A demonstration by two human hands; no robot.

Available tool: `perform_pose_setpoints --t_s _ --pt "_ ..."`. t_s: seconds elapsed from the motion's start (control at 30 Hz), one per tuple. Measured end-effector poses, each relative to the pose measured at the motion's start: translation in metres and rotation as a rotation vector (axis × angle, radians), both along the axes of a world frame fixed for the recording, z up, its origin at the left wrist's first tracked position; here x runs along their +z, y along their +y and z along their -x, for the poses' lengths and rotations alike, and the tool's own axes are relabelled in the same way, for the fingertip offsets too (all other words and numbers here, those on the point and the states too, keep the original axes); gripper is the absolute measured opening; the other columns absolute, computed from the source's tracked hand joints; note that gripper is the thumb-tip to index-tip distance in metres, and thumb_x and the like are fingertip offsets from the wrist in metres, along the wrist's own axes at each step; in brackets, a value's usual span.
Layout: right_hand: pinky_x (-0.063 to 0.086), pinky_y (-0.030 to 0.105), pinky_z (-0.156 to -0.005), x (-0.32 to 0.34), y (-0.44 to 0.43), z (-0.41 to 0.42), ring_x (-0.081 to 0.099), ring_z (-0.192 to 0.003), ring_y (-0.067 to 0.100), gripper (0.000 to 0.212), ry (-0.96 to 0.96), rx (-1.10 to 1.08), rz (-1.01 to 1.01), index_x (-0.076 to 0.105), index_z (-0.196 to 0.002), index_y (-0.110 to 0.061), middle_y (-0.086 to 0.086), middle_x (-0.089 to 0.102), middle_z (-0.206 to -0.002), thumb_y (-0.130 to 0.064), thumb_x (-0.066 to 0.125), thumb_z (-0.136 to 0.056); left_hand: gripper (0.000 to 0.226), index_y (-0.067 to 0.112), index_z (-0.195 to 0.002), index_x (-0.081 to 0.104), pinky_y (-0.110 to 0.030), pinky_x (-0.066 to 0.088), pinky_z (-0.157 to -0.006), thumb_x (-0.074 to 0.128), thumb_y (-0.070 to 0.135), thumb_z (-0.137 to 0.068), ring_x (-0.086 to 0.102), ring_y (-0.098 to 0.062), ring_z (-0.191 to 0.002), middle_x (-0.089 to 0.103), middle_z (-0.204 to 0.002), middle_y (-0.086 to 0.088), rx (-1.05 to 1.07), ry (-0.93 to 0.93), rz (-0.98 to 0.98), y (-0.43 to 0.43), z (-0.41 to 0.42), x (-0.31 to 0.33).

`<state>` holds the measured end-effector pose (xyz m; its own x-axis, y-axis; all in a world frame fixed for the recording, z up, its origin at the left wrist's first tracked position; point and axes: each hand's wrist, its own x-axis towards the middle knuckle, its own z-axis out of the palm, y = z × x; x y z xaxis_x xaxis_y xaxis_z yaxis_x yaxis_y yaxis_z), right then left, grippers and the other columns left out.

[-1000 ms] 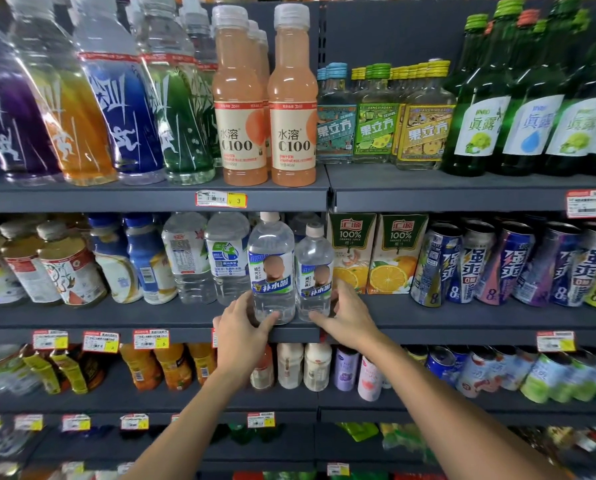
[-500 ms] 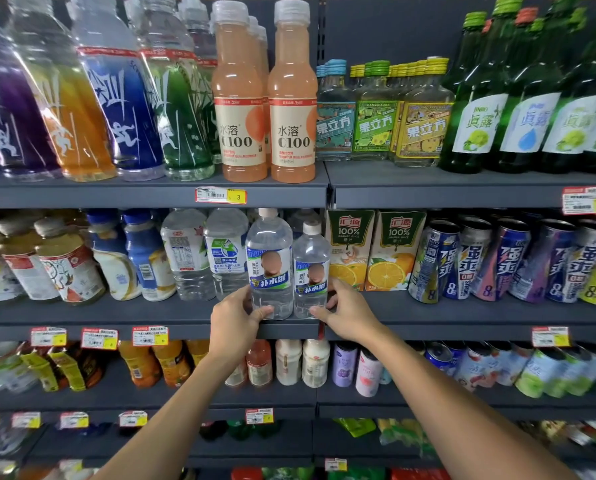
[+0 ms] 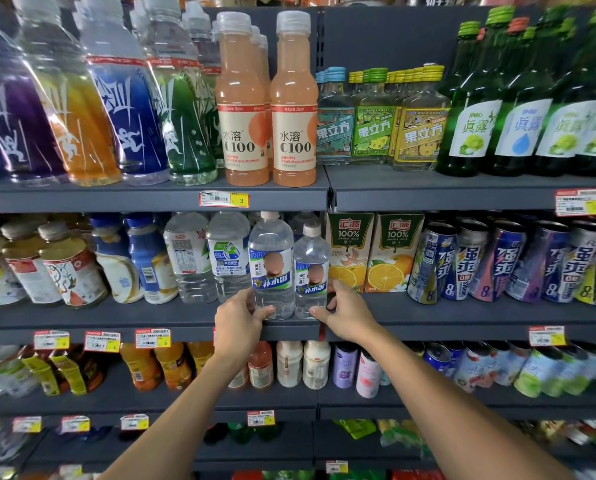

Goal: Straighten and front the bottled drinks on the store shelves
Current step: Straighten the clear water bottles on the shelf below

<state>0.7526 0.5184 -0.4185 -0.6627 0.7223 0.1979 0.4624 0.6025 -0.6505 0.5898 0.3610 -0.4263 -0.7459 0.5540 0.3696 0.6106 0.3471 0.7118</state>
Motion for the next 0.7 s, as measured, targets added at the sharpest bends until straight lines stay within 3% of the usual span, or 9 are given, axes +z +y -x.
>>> perform_pose_setpoints --t_s 0.1,0.3,0.4,0.47,0.6,0.7 --pt "0.042 0.027 -0.074 0.001 0.000 -0.001 0.054 -0.080 0.006 0.056 0.000 0.002 0.007 0.051 -0.133 -0.022 -0.010 0.054 -0.110 -0.041 0.076 -0.086 0.048 0.011 -0.117 0.069 -0.026 0.046 -0.071 0.085 0.033 -0.079 0.060 -0.010 -0.078 0.053 -0.075 0.020 0.008 -0.004 -0.006 0.001 0.000 0.000" --pt "0.040 0.027 -0.073 0.000 -0.001 -0.004 0.052 -0.079 0.002 0.054 -0.009 -0.009 0.010 0.052 -0.131 -0.021 -0.018 0.049 -0.095 -0.042 0.076 -0.087 0.053 0.009 -0.124 0.067 -0.028 0.051 -0.079 0.084 0.033 -0.080 0.062 -0.011 -0.083 0.061 -0.084 0.012 0.017 -0.002 -0.005 -0.001 -0.003 0.001" --pt "0.041 0.027 -0.075 -0.003 -0.005 -0.003 0.052 -0.079 0.002 0.056 0.004 -0.024 -0.004 0.050 -0.133 -0.019 -0.011 0.052 -0.102 -0.042 0.074 -0.088 0.047 0.010 -0.120 0.067 -0.034 0.054 -0.081 0.083 0.033 -0.082 0.064 -0.015 -0.086 0.066 -0.088 0.006 0.016 0.010 0.000 -0.002 -0.005 0.005" --pt "0.043 0.028 -0.078 -0.007 -0.009 -0.003 0.058 -0.089 0.010 0.054 0.025 -0.029 -0.031 0.050 -0.133 -0.021 -0.006 0.056 -0.113 -0.041 0.073 -0.088 0.034 0.013 -0.108 0.068 -0.039 0.055 -0.080 0.081 0.034 -0.084 0.065 -0.018 -0.083 0.069 -0.087 0.002 -0.015 0.037 0.024 -0.005 -0.006 0.007" --pt "0.049 0.039 -0.098 -0.016 -0.035 0.002 0.054 -0.119 0.020 0.072 0.190 -0.194 -0.083 0.041 -0.144 -0.017 -0.002 0.047 -0.134 -0.040 0.073 -0.084 0.032 0.018 -0.110 0.067 -0.031 0.055 -0.081 0.074 0.042 -0.089 0.064 -0.007 -0.086 0.069 -0.092 0.007 -0.105 0.022 -0.024 -0.019 0.001 0.007" --pt "0.048 0.038 -0.096 -0.020 -0.066 0.014 0.051 -0.118 0.022 0.075 0.394 -0.399 -0.180 0.042 -0.138 -0.017 0.001 0.045 -0.129 -0.043 0.079 -0.078 0.023 0.019 -0.113 0.068 -0.032 0.056 -0.082 0.066 0.034 -0.096 0.063 0.001 -0.085 0.068 -0.094 0.010 -0.036 0.028 -0.154 -0.031 0.011 0.006"
